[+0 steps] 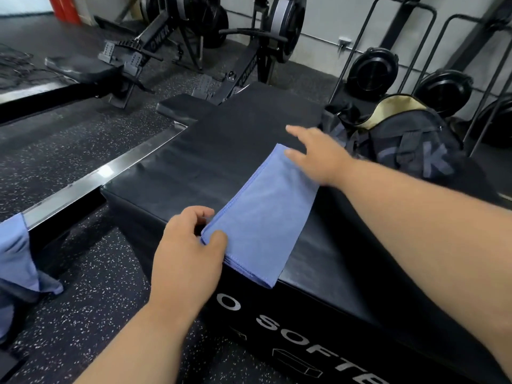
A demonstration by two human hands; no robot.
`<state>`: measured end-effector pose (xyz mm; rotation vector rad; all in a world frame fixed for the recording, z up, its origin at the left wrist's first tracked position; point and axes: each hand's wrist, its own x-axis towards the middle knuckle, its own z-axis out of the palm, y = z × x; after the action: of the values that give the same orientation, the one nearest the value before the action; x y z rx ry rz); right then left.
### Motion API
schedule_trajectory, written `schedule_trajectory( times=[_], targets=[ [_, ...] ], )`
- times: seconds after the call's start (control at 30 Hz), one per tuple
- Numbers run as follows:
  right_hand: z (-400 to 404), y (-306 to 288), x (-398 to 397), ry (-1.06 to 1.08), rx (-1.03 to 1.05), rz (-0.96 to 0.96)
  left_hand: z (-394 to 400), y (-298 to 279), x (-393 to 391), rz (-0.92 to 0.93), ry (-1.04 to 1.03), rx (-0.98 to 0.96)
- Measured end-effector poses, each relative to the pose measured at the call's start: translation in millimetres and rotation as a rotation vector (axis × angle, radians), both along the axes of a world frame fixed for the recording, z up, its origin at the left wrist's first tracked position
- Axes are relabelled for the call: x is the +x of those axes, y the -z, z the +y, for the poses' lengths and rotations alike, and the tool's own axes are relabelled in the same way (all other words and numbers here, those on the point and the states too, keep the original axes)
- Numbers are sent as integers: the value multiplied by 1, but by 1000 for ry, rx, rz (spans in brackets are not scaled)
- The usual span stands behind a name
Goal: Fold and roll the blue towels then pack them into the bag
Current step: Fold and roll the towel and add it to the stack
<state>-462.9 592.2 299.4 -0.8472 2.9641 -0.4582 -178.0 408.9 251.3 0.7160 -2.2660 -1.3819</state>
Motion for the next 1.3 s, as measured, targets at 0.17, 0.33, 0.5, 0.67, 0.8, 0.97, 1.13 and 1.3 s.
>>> schedule_trajectory(
  times=[0.17, 0.33, 0.5, 0.67, 0.8, 0.97, 1.13, 1.3],
  targets=[
    [26, 52, 54, 12, 51, -128, -10, 18, -3, -41, 114, -355],
    [32, 57, 92, -66, 190, -10, -14, 27, 1, -145, 198, -443],
    [22, 53, 131, -219, 295, 10, -16, 19, 6, -197, 169, -384],
    [14, 51, 183, -384, 268, -53, -17, 17, 10, -179, 174, -355],
    [11, 55, 218, -482, 182, -68, -17, 17, 10, -132, 157, -324],
    [12, 50, 219, -405, -57, -171, -24, 13, 8, -52, 94, -275],
    [-1, 40, 159, -288, 84, -246, -18, 13, 9, -98, 95, -241],
    [-14, 36, 101, -304, 166, -236, -23, 17, 6, -122, 39, -171]
  ],
)
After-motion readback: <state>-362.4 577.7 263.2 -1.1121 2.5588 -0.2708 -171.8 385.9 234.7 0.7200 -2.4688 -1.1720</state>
